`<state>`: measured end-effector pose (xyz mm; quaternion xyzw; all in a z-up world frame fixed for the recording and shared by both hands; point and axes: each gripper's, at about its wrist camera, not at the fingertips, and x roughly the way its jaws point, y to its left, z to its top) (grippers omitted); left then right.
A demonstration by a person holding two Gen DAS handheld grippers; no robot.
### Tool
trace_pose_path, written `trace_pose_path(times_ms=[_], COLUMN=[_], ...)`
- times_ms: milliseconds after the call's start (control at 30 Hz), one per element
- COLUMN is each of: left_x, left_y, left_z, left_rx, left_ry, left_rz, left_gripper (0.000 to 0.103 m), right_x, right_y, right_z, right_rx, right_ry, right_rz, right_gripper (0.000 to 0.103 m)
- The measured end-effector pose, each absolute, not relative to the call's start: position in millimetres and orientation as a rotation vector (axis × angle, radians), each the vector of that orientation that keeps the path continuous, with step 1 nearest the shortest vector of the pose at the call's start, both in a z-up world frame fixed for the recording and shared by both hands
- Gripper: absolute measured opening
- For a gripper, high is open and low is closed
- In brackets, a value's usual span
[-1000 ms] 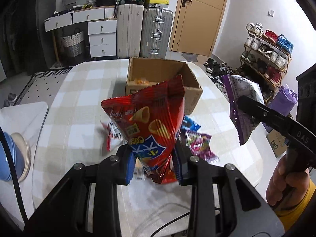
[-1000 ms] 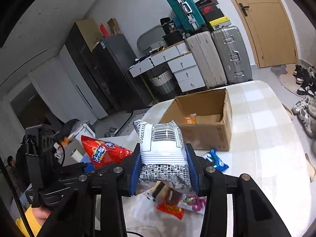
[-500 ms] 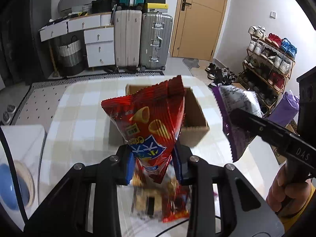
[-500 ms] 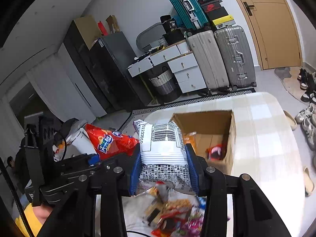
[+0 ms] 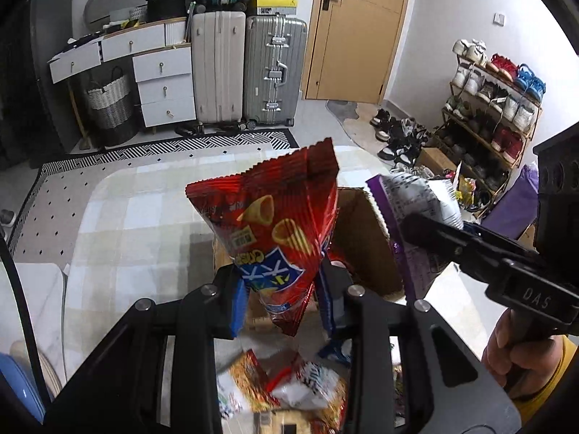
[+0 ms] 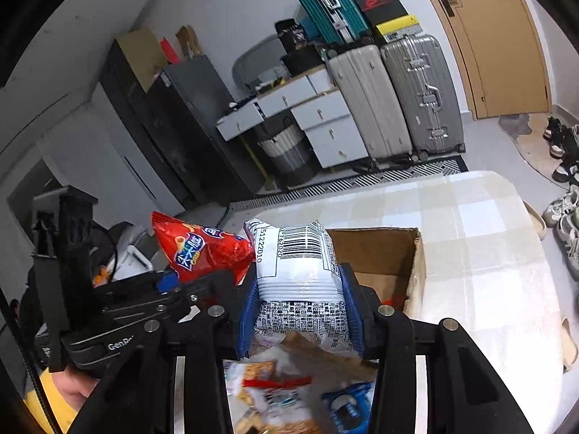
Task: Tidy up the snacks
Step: 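Carry the red chip bag and white bag over the box with both tools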
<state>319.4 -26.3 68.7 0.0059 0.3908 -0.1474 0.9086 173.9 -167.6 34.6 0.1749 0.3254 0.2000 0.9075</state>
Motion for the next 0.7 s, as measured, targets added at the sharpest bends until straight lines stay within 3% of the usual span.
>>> trace_pose_path(times_ms=[367, 700], left_x=[411.0, 445.8], left_y=[-47.4, -55.0], left_z=[10.9, -28.5], left_rx=[0.047, 0.013], left_ry=[0.887, 0.976], left_rz=[-0.299, -0.31], left_gripper=[0.029, 0.029], right_x=[213.6, 233.9], right_y=[-157.5, -155.9], right_z=[1.4, -21.9], right_rx=[0.275, 0.292], right_ry=[0.732, 0.788], right_rz=[0.41, 0.414], right_gripper=[0.042, 0.042])
